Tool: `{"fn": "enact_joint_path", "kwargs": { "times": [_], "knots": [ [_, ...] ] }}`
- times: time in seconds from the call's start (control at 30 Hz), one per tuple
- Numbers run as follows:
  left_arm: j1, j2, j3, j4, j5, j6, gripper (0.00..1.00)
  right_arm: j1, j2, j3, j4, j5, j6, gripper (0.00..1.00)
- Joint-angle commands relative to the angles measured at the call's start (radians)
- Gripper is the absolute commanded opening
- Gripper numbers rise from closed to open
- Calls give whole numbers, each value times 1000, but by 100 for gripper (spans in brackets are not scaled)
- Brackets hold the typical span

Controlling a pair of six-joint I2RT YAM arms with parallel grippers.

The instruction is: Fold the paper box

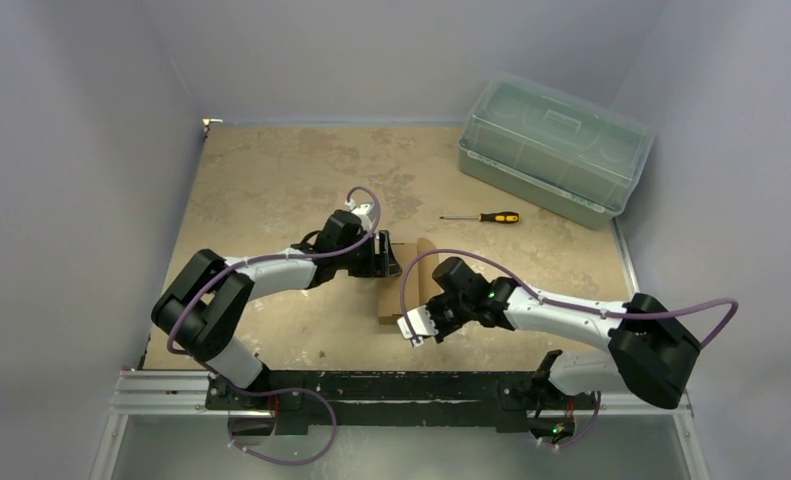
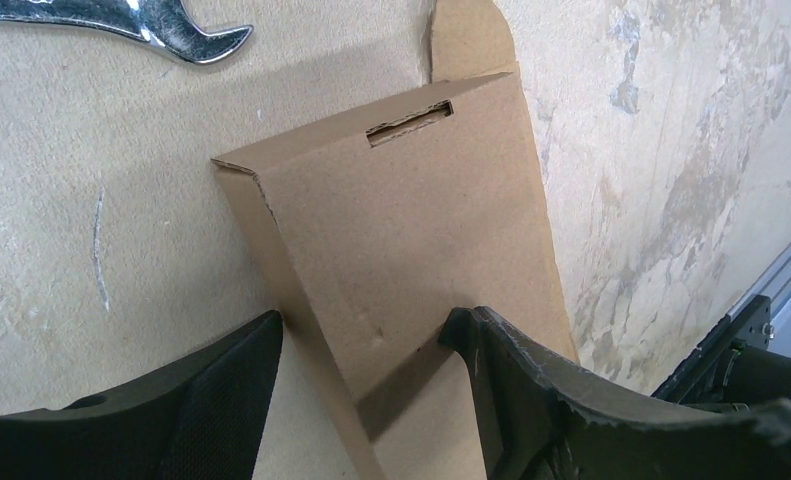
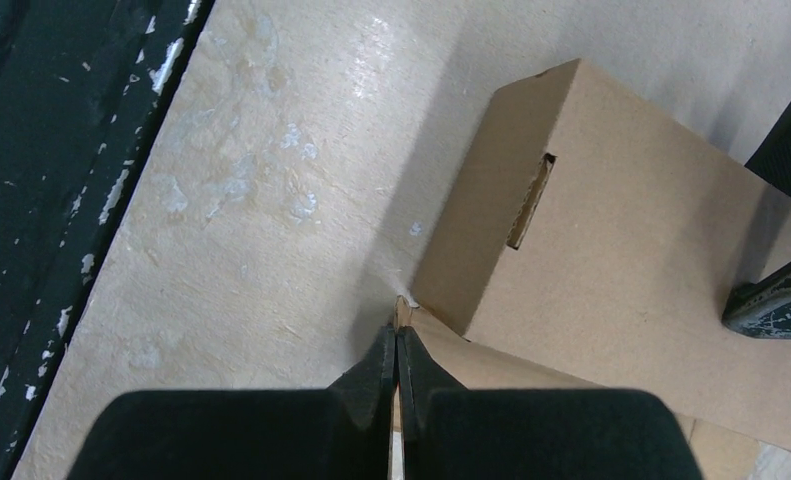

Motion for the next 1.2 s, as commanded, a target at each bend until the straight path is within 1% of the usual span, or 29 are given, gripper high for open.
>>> {"fn": "enact_joint_path", "kwargs": {
  "times": [0.0, 0.27, 0.4, 0.53, 0.67, 0.9, 0.97, 1.07, 1.17],
  "knots": [
    [4, -5, -40, -68, -12, 13, 65, 0, 24, 53, -30, 25, 75, 0],
    [4, -14, -45, -67, -14, 9, 65, -12, 30, 42, -14, 72, 92, 0],
    [5, -14, -47, -65, -13, 9, 65, -18, 7, 24, 1, 71, 91, 0],
    [5, -18, -50, -63, -12, 6, 65, -19, 21, 31, -6, 72, 92, 0],
    [5, -19, -55, -58, -10, 3, 65, -23, 27, 32, -7, 73, 95, 4],
    [7, -18, -55, -51, -2, -4, 65, -33, 27, 33, -10, 69, 101, 6],
    [7, -15, -57, -45, 3, -7, 65, -36, 28, 32, -12, 68, 99, 6],
    [8, -15, -59, -37, 7, -15, 65, -42, 27, 32, -17, 53, 99, 0],
    [9, -16, -63, -31, 8, -20, 65, -43, 24, 37, -19, 31, 111, 0]
  ]
}}
